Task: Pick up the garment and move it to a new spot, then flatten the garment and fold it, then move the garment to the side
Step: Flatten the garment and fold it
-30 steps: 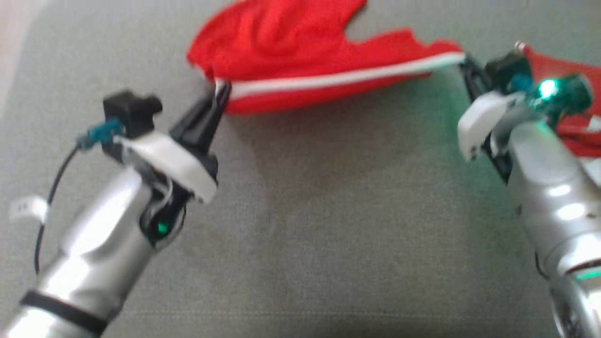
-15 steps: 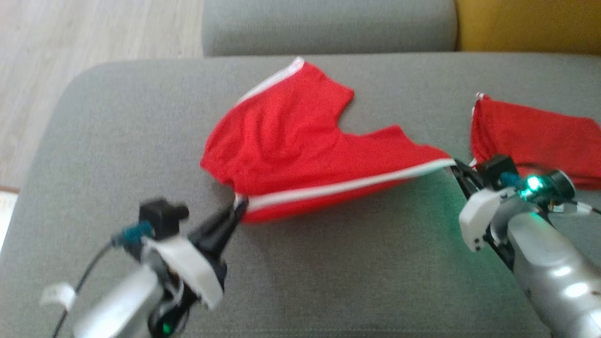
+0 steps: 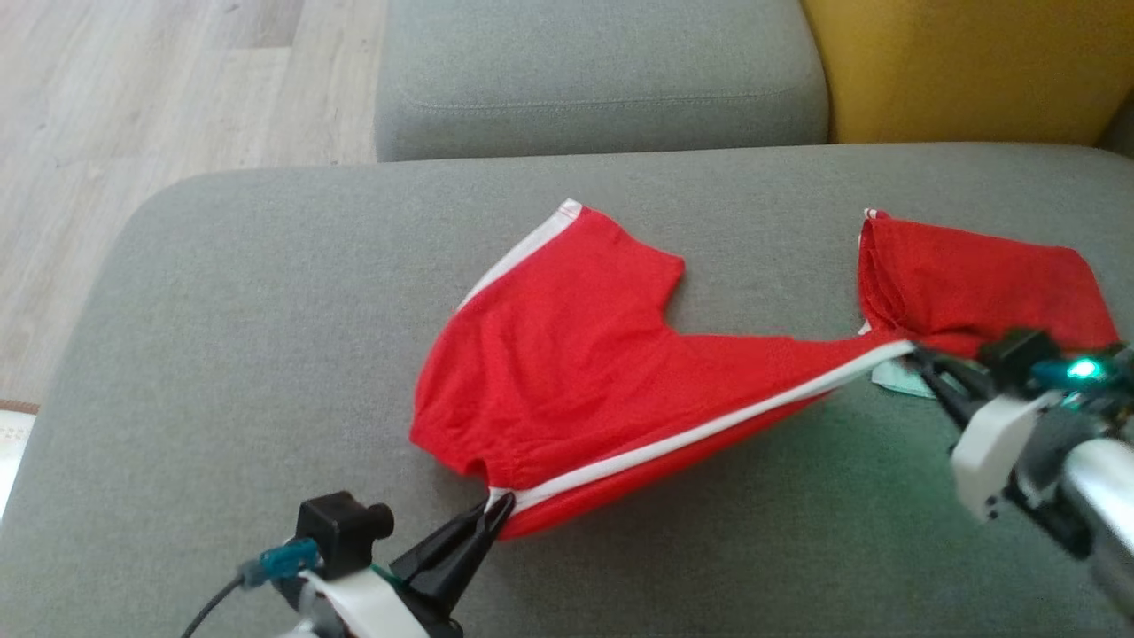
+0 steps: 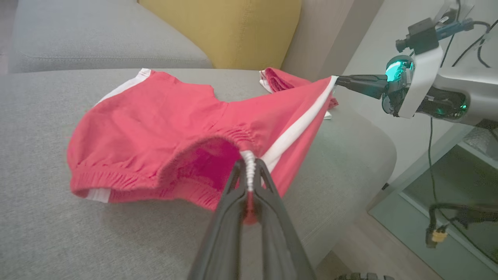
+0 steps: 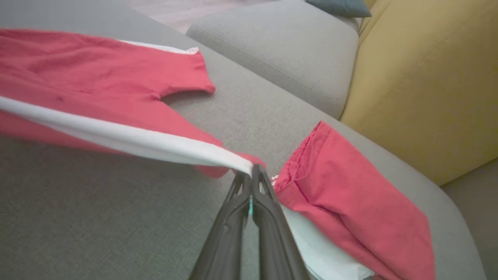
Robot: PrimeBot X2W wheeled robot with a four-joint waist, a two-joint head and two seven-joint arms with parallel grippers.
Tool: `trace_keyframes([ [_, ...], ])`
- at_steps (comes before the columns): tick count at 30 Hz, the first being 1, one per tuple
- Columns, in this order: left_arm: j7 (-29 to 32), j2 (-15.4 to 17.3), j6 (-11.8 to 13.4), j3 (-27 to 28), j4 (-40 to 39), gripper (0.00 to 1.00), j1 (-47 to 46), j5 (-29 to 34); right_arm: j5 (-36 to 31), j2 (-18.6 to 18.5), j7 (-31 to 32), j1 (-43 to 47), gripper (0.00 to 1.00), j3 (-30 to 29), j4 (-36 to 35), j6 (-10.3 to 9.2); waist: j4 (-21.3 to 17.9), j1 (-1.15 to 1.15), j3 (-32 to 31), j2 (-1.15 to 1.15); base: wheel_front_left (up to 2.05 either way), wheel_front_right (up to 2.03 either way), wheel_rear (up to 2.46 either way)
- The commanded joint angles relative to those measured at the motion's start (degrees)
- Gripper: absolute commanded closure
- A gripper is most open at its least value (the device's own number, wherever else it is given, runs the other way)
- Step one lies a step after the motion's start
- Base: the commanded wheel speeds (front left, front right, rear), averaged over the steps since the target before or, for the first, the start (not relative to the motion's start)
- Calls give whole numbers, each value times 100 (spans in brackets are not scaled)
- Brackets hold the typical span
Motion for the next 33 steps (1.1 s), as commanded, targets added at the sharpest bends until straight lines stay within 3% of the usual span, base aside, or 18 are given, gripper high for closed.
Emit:
trace_keyframes([
  [1, -43, 249, 102, 281, -214, 100, -195, -42, 62, -396, 125, -88, 100, -273, -321, -6, 40, 1, 1, -1, 0, 0, 0],
  [6, -9, 228, 225, 419, -422, 100, -379, -61, -176, -575, 575, -155, 100, -776, -1090, -6, 264, 1, 107, -1, 0, 0, 0],
  [12, 20, 108, 179, 563, -422, 100, -798, -78, -588, -607, 1126, -667, 100, -969, -1561, -6, 682, 1, 561, -1, 0, 0, 0],
  [20, -67, -353, -46, 701, 201, 100, -1476, -95, -1063, -845, 1442, -1853, 100, 9, -1313, -6, 1315, 1, 1195, -1, 0, 0, 0],
  [28, -138, -880, -292, 622, 994, 100, -2104, -37, -782, -980, 1391, -3151, 100, 1262, -728, -6, 1800, 1, 1731, -1, 0, 0, 0],
  [33, -170, -1094, -370, 567, 1297, 100, -2319, -12, -625, -901, 1315, -3589, 100, 1655, -372, -6, 1947, 1, 1915, -1, 0, 0, 0],
])
